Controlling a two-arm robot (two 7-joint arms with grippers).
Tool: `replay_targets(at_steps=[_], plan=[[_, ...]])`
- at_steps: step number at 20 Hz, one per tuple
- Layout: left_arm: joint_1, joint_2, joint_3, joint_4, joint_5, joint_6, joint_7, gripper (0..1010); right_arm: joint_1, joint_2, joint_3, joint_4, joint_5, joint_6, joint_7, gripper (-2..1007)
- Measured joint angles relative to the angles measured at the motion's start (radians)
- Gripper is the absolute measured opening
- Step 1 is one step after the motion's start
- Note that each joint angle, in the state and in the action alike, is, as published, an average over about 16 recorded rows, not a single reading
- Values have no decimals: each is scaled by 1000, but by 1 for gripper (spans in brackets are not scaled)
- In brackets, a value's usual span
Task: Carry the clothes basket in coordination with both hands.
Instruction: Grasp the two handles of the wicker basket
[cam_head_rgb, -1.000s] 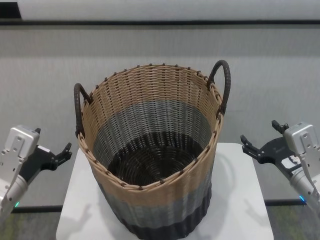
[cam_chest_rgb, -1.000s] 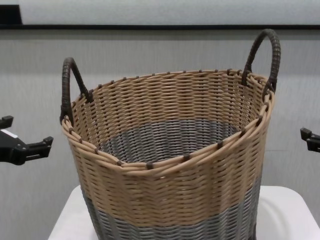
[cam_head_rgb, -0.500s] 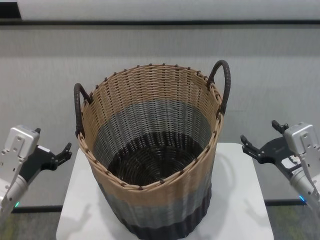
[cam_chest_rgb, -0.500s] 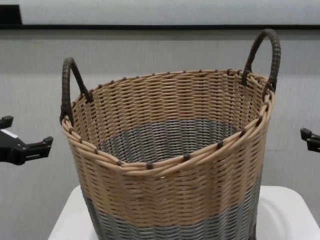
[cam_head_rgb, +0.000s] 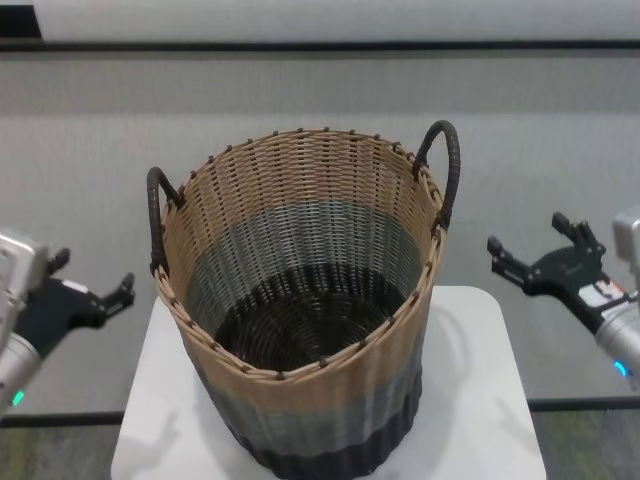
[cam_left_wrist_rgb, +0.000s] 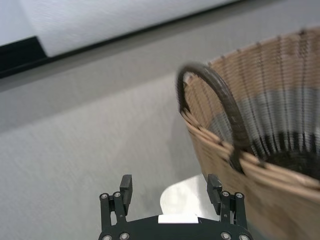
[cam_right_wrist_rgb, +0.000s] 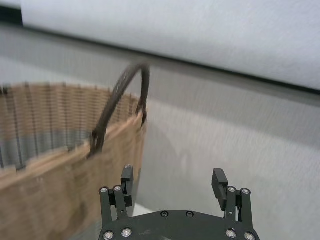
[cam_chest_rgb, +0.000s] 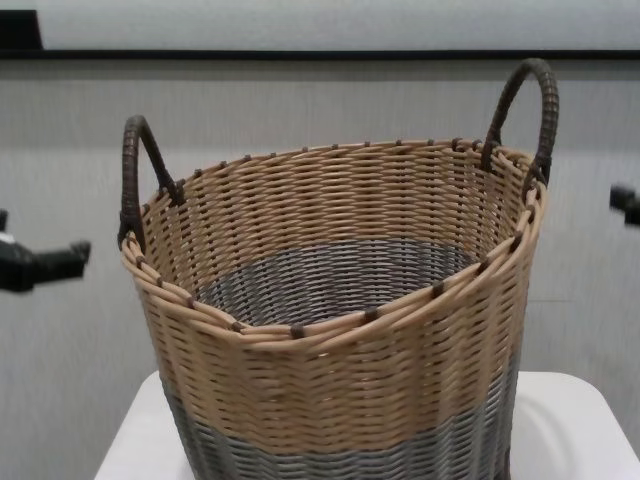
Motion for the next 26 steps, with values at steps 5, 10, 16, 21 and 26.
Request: replay_targets(at_steps=[5,10,16,21,26], plan=[[30,-18,-71,-75,-66,21,9,1000,-9,-11,46,-52,74,29,40,1002],[51,-50,-128,-128,-116,21,19,1000,-6,-33,66,-79,123,53,78,1002],[58,-90,-159,-150,-154,13,-1,1000,8,-63,61,-78,127,69,106,1002],[52,-113,-160,-146,-165,11,-34,1000,27,-90,49,-59,109,78,118,1002],[44,-125,-157,-138,-168,20,-67,1000,53,-118,38,-33,85,85,124,1002]])
